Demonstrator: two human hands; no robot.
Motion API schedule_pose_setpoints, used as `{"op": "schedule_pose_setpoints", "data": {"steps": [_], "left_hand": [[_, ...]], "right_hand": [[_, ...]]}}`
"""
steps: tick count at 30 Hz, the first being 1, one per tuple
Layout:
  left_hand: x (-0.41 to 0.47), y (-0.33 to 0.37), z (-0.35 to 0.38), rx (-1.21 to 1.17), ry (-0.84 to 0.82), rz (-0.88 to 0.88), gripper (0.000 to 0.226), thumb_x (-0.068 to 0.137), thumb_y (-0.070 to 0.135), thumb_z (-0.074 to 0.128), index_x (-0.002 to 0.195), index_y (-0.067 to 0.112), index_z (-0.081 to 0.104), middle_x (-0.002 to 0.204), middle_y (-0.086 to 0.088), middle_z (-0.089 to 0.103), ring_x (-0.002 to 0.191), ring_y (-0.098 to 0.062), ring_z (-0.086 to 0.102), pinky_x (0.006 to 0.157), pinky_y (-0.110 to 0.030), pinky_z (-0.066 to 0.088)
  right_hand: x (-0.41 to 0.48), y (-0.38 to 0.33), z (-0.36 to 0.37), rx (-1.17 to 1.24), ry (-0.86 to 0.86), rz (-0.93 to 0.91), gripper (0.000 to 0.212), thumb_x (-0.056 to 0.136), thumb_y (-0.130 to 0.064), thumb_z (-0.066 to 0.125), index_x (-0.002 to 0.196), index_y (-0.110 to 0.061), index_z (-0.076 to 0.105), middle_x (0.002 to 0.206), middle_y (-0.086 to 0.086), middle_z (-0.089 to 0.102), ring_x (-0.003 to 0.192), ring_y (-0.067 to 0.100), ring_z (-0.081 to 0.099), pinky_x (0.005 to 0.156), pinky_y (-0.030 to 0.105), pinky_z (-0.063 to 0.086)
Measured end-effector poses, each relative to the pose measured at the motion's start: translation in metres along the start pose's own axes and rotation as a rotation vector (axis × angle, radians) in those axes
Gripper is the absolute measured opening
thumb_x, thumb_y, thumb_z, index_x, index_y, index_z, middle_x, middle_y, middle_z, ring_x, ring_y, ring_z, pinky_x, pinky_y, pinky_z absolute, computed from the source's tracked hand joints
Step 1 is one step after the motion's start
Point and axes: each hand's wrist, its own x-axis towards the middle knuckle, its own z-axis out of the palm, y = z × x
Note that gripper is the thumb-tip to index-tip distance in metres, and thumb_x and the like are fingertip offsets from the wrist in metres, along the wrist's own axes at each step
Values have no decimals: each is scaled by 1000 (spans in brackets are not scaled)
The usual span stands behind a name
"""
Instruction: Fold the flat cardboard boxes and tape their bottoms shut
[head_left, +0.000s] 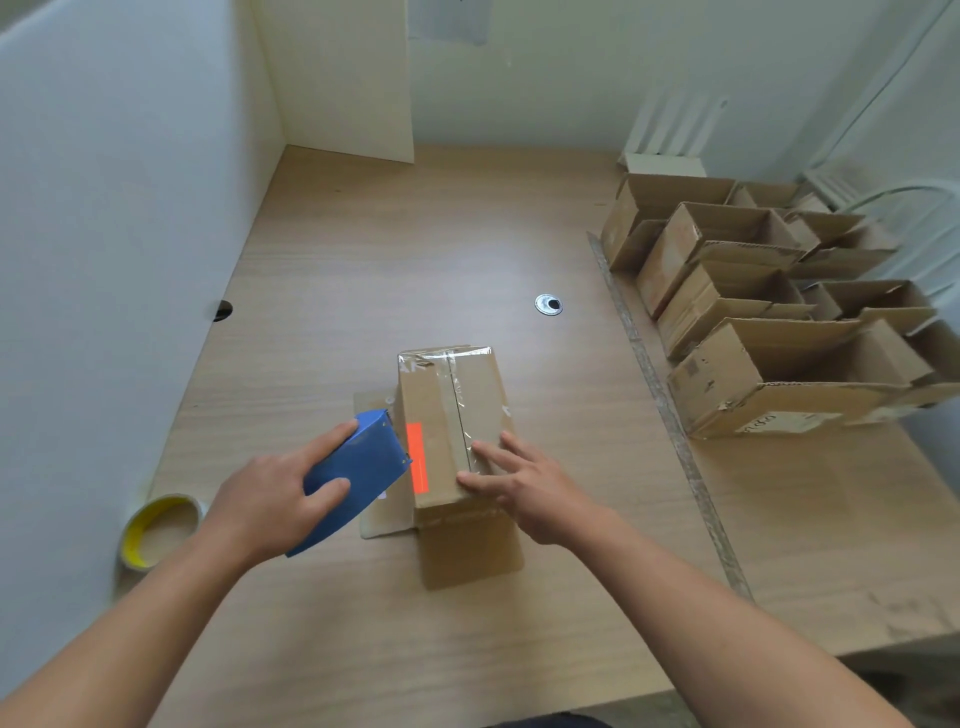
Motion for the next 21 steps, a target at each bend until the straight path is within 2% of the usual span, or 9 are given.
{"op": "schedule_pose_setpoints", "data": {"steps": [2,4,6,9,12,18,21], "left_hand": [[-4,-1,0,28,13,57,59,86,50,49,142,60,32,86,13,64,71,-13,56,62,-31,48],[-7,0,-1,65,53,163,61,81,56,42,142,59,34,79,17,61,64,-13,51,54,-28,43],[-11,-1,-1,81,124,292,62,80,56,40,142,55,37,79,18,62,56,-12,45,49,-25,43],[-14,1,-3,94,184,480,60,83,47,48,143,48,40,79,16,63,56,-12,48,45,-23,42],[-14,7,-6,110,225,637,56,85,40,52,141,38,46,91,14,68,72,-11,58,48,-25,44],[-14,18,-9,174,312,820,52,89,32,55,140,32,46,72,7,57,57,-18,53,51,-27,43],[-15,23,-10,177,333,870,51,90,30,56,139,32,47,73,6,57,58,-18,54,52,-28,44]], "right_hand": [[-2,-6,-1,58,10,23,60,101,-24,51,149,-53,29,166,-14,8,153,21,1,119,42,21],[-3,-12,-5,183,95,56,53,101,-37,53,149,-47,34,164,-11,18,153,19,6,120,42,19],[-3,-18,-14,390,273,105,54,100,-37,55,150,-38,37,159,-8,33,151,20,17,120,42,20],[-5,-25,-34,657,430,114,53,99,-32,59,149,-30,41,151,-6,46,140,11,35,114,25,24],[-10,-30,-48,797,389,54,54,98,-33,60,149,-35,41,147,-10,49,134,1,40,111,25,32],[-16,-32,-59,849,321,1,57,97,-30,62,146,-45,38,136,-18,53,128,0,46,103,27,42],[-16,-36,-63,860,301,-27,48,98,-26,62,142,-39,49,127,-23,57,125,0,50,103,29,45]]}}
